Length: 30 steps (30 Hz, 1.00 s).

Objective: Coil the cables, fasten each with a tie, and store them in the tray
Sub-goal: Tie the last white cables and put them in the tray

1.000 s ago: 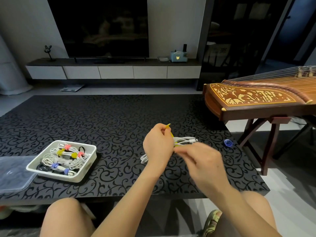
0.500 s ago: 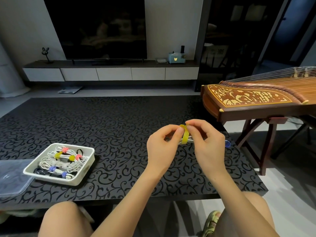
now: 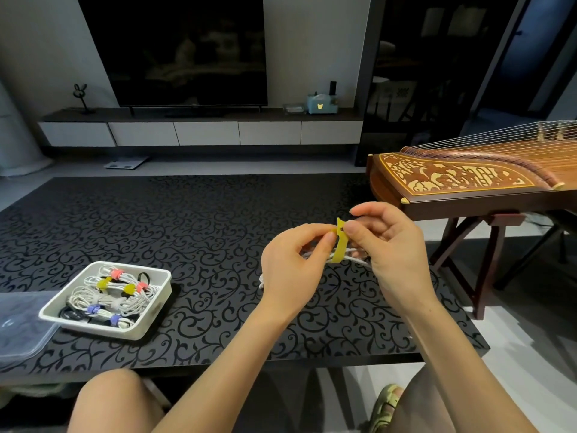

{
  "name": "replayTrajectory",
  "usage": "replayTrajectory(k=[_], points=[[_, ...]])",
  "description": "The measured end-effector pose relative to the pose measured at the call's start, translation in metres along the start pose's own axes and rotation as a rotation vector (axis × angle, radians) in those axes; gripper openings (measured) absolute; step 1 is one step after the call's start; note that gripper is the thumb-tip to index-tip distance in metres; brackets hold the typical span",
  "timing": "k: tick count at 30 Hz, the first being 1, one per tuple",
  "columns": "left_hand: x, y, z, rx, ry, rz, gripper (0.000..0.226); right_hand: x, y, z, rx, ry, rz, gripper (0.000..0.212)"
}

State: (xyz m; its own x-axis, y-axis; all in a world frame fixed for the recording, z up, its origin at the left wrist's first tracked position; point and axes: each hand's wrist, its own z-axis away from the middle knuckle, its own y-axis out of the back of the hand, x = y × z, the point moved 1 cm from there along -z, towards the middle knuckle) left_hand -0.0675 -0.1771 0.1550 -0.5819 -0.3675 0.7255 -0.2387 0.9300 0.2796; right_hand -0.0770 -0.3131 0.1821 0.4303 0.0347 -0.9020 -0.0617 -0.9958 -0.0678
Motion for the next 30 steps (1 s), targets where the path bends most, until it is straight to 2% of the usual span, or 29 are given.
replayTrajectory(k=[2, 5, 9, 13, 16, 21, 25, 27, 30], points=[[0.001, 0.001, -0.001, -0.008, -0.013, -0.025, 0.017, 0.001, -0.001, -0.002, -0.01, -0.027, -0.013, 0.01], [0.001, 0.003, -0.002, -0.027, -0.037, -0.063, 0.016, 0.005, -0.001, -0.003, -0.016, -0.058, -0.002, 0.015], [0.001, 0.006, -0.002, -0.025, -0.062, -0.094, 0.015, 0.009, -0.001, -0.003, -0.039, -0.061, 0.069, 0.012], [0.0, 0.008, -0.002, -0.017, -0.07, -0.145, 0.014, 0.009, -0.001, -0.001, -0.108, 0.066, 0.337, 0.015], [0.0, 0.009, -0.002, -0.024, -0.041, -0.149, 0.015, 0.01, -0.003, 0.003, -0.14, 0.141, 0.442, 0.014], [0.0, 0.011, -0.003, -0.086, -0.014, -0.154, 0.019, 0.011, -0.006, 0.003, -0.109, 0.222, 0.55, 0.01], [0.001, 0.021, 0.0, -0.159, -0.083, -0.133, 0.02, 0.012, -0.004, 0.0, -0.081, 0.222, 0.623, 0.01], [0.001, 0.025, 0.001, -0.184, -0.128, -0.166, 0.019, 0.011, -0.002, -0.002, -0.054, 0.299, 0.741, 0.011], [0.002, 0.027, 0.0, -0.236, -0.099, -0.235, 0.018, 0.008, -0.004, -0.005, -0.026, 0.454, 0.912, 0.018]])
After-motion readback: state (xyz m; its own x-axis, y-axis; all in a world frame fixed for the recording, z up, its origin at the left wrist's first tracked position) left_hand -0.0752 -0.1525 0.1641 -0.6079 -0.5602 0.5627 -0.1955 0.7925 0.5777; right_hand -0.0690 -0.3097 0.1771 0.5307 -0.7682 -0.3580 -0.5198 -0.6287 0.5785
